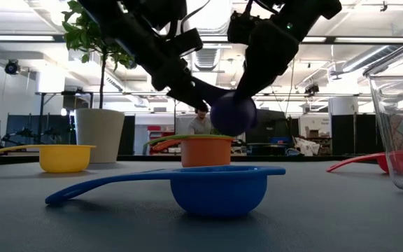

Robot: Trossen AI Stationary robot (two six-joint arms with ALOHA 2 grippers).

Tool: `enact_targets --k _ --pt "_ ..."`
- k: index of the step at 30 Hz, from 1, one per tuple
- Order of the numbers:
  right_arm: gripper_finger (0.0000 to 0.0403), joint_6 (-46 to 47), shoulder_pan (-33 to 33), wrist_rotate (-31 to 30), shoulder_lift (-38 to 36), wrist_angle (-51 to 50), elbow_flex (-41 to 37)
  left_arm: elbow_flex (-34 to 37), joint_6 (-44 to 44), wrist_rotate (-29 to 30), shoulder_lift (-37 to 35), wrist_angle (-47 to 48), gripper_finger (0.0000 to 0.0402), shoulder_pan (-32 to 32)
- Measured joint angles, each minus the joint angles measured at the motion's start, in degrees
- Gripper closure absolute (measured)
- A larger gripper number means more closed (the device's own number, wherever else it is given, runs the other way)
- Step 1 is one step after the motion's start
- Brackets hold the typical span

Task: Nest measuring cups in basket
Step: Stack the purple measuring cup on top of the green measuring cup

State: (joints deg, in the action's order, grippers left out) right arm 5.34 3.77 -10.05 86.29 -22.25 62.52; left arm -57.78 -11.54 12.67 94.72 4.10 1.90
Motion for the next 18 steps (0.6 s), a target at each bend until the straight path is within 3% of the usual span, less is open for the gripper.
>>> enact_targets --k 8,18 --pt "0.0236 1.2 0.3 -2.2 -3.8 -1.2 0.0 3.6 -1.3 4.2 -4.7 -0.9 0.04 -0.5" --pt "0.0236 0.7 0.4 -2.3 -5.9 -1.1 -0.7 16.4 -0.2 4.6 -14.0 -10.8 0.0401 -1.4"
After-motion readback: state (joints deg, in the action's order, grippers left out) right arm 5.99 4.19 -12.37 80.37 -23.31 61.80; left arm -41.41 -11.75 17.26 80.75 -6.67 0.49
